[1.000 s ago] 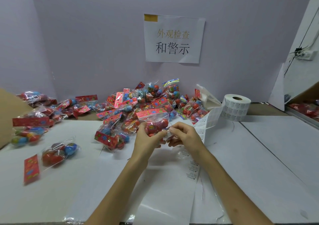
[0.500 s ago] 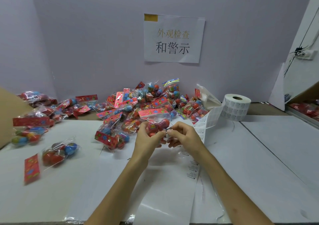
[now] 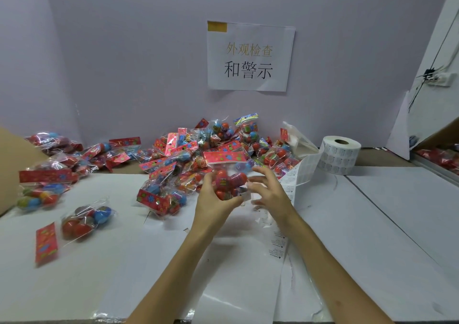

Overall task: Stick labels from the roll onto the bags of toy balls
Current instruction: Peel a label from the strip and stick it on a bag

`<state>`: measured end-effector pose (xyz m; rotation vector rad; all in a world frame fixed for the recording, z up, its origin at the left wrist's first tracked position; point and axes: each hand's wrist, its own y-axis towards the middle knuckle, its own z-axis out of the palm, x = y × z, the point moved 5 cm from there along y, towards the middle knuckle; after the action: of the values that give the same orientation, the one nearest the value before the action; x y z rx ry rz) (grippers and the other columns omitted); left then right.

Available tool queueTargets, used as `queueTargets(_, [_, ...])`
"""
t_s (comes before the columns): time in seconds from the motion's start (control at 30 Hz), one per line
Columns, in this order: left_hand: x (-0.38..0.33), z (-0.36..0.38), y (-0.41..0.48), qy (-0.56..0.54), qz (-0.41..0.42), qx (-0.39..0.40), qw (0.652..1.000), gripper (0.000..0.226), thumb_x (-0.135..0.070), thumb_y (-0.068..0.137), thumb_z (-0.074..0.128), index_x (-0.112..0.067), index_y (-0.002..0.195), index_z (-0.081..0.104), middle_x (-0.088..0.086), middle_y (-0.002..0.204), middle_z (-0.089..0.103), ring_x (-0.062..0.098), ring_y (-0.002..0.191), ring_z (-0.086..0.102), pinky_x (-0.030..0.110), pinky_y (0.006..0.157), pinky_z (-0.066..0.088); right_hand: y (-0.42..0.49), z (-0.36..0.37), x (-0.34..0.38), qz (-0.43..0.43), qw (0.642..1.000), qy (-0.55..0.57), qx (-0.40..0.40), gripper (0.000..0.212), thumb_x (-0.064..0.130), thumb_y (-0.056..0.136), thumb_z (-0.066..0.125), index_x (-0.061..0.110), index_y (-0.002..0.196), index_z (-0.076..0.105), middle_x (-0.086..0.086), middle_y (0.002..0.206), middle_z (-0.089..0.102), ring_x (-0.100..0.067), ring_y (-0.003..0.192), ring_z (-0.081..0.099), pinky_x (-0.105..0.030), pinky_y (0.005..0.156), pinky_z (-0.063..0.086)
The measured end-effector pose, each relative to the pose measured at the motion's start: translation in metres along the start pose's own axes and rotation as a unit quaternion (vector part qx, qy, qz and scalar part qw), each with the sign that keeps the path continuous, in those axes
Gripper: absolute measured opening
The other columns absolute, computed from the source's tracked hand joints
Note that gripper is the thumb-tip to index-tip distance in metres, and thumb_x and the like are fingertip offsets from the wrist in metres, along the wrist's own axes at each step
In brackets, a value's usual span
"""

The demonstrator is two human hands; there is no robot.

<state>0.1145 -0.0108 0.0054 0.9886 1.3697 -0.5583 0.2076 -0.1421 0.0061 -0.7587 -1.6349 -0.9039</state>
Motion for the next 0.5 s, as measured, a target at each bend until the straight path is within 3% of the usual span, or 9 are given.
queueTargets(0.07, [-0.001,0.004,0.000,0.058,0.049,0.019,0.997,0.056,-0.006,0.074,0.087,-0.038,0.106,0.055,-0.017,0.096,0.070,-0.004,0.086,0.070,0.015,0.074,0.058,-0.001,-0.002,0.004,-0.018,0.999,0.026,0.001,0.058,0.044,0.080,0.062,0.032,0.135,0.049,0.007,0.124,0.063,-0.011,0.111,0.063,-0.027,0.084,0.051])
queueTargets(0.17, [-0.001,0.010,-0.002,0.126,0.089,0.044,0.987,0.044,0.000,0.075,0.083,-0.029,0.105,0.067,-0.013,0.093,0.073,0.006,0.087,0.071,0.020,0.080,0.059,-0.004,-0.009,0.012,-0.063,0.997,0.041,-0.022,0.041,0.030,0.079,0.074,0.027,0.118,0.062,0.007,0.106,0.072,-0.008,0.096,0.069,-0.021,0.077,0.053])
queueTargets(0.27, [0.000,0.009,0.000,0.084,0.070,0.059,0.992,0.028,-0.014,0.080,0.084,-0.024,0.102,0.070,-0.006,0.090,0.076,0.012,0.087,0.074,0.027,0.081,0.060,-0.004,-0.011,0.015,-0.086,0.995,0.027,-0.035,0.022,0.008,0.084,0.081,0.022,0.096,0.070,-0.001,0.089,0.075,-0.002,0.077,0.069,-0.018,0.065,0.052])
queueTargets(0.33, [-0.001,0.010,-0.002,0.051,0.055,0.066,0.995,0.017,-0.025,0.087,0.081,-0.022,0.099,0.069,-0.003,0.085,0.078,0.013,0.080,0.076,0.026,0.077,0.059,-0.005,-0.010,0.015,-0.092,0.995,0.014,-0.034,0.019,0.004,0.086,0.077,0.021,0.092,0.071,0.005,0.081,0.075,-0.002,0.074,0.069,-0.018,0.063,0.053])
queueTargets(0.4, [-0.002,0.008,-0.003,0.043,0.053,0.051,0.996,0.017,-0.037,0.091,0.076,-0.021,0.093,0.069,-0.004,0.080,0.077,0.010,0.073,0.075,0.021,0.068,0.057,-0.005,-0.011,0.016,-0.099,0.994,0.015,-0.030,0.018,0.001,0.086,0.076,0.017,0.089,0.070,0.009,0.074,0.073,-0.003,0.068,0.067,-0.017,0.061,0.052])
queueTargets(0.5, [-0.003,0.007,-0.003,0.033,0.038,0.038,0.998,0.024,-0.043,0.091,0.069,-0.019,0.087,0.072,-0.005,0.077,0.076,0.010,0.071,0.073,0.025,0.062,0.057,-0.005,-0.011,0.017,-0.104,0.994,-0.006,-0.022,0.013,0.002,0.086,0.077,0.013,0.089,0.070,0.008,0.074,0.070,-0.004,0.066,0.064,-0.017,0.061,0.051])
